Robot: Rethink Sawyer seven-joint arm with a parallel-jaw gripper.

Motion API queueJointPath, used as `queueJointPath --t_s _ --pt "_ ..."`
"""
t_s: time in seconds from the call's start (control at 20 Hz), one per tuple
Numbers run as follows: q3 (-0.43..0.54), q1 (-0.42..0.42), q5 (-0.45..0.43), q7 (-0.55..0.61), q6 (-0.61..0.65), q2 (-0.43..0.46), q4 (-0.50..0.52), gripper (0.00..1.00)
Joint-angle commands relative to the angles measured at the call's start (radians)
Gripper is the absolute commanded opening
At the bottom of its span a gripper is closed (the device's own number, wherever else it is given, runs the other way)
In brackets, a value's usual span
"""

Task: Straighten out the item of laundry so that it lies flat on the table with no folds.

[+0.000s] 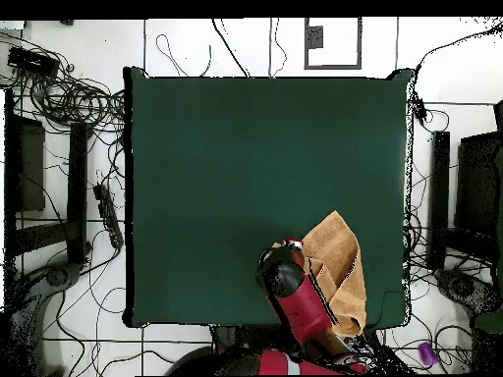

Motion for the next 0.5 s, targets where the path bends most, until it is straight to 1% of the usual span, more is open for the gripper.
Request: queueJointPath --t_s 0.05,0.2,0.35,0.5 --pt "0.142 0.1 0.12 0.148 0.123 0.165 -0.29 0.0" --pt "0.061 0.17 0.177 0.101 0.208 0.172 -0.307 0.0" --pt "0.047 0.177 0.169 0.108 0.223 0.176 -0.314 0.0" --pt "0.059 0.159 0.135 0.127 0.209 0.175 -0.311 0.0"
